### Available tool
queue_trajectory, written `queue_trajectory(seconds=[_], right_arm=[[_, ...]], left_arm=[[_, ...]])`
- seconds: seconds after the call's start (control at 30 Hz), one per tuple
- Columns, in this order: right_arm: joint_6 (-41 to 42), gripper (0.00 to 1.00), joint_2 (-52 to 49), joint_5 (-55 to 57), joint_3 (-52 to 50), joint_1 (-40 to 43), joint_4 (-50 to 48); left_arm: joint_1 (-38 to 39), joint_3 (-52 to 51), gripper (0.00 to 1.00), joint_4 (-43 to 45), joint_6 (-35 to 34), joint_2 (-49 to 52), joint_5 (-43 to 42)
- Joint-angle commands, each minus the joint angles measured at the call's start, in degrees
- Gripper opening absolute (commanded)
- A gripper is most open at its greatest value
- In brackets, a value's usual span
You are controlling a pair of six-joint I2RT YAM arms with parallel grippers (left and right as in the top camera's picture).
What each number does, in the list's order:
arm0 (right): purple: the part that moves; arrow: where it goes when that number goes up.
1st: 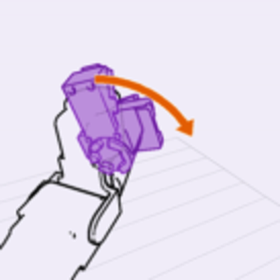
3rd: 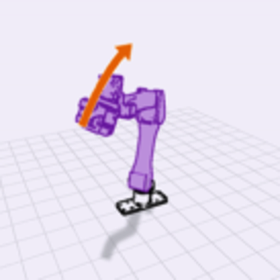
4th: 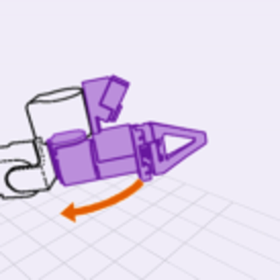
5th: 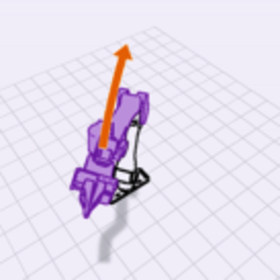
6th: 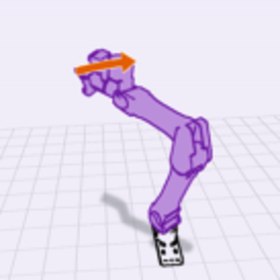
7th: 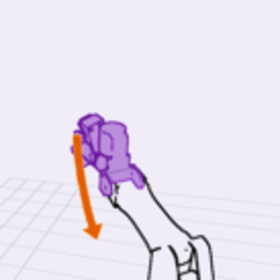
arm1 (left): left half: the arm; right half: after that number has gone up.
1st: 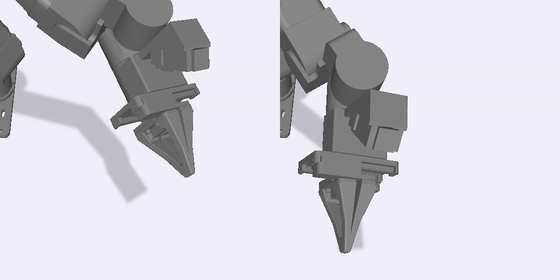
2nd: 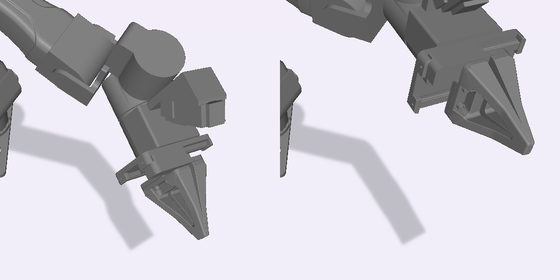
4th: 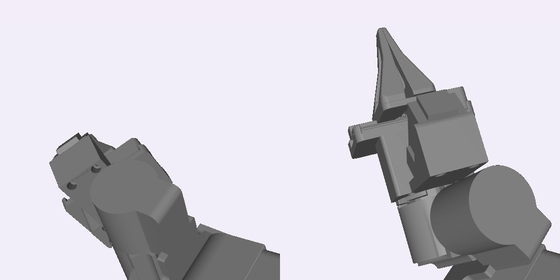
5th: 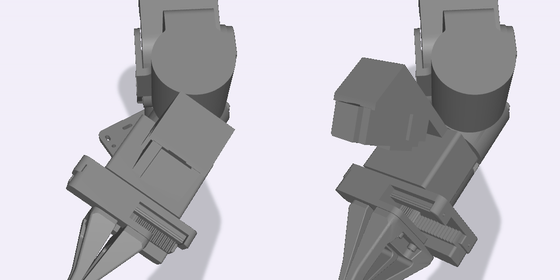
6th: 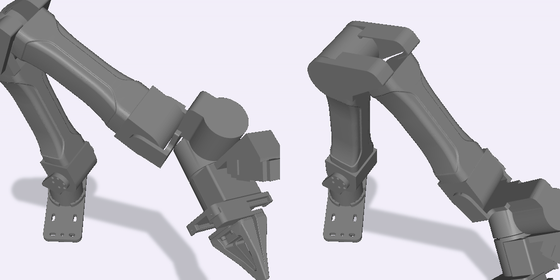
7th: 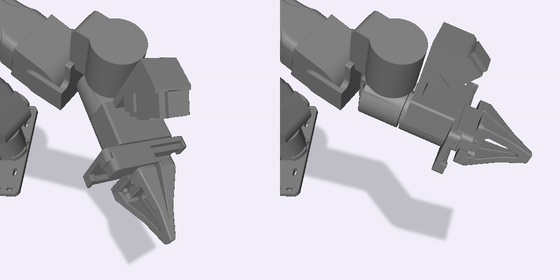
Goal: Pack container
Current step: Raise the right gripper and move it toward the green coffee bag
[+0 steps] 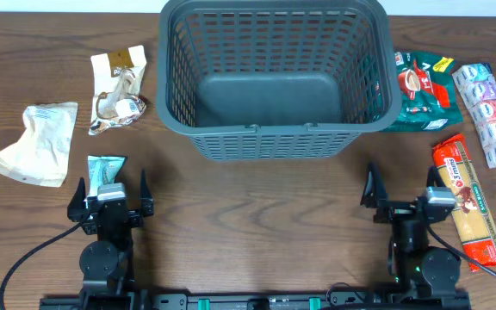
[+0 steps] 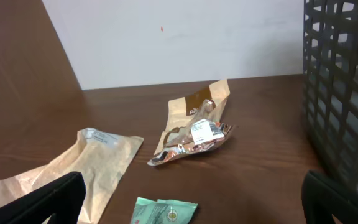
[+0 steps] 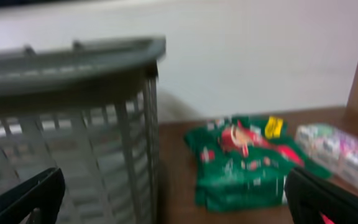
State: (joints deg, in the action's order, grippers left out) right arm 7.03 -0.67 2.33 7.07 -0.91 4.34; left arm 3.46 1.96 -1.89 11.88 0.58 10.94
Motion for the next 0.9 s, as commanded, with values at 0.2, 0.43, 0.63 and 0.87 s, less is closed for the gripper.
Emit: queue_trajectory(seconds=[0.2,0.43,0.63,0.87], right_arm=[[3.7,0.99,0.3,-1.2,0.8,0.5,0.2],[7.1,0.99,-3.4,-4.0,5.8,0.5,3.1],[1.4,0.99,-20.6,4.5,24.1,0.5,8.9],[-4.7,0.99,-46.3,10.2,58.6,0.5,32.4]], left_arm=[[-0.3,-1.7,0.99,-1.0,0.3,-0.3,1.1],[-0.3,-1.7,0.98,-1.0,0.3,-0.3,1.1],[-0.3,-1.7,0.99,-1.0,0.3,-0.3,1.1],[-0.3,-1.7,0.99,-1.0,0.3,-0.3,1.1]])
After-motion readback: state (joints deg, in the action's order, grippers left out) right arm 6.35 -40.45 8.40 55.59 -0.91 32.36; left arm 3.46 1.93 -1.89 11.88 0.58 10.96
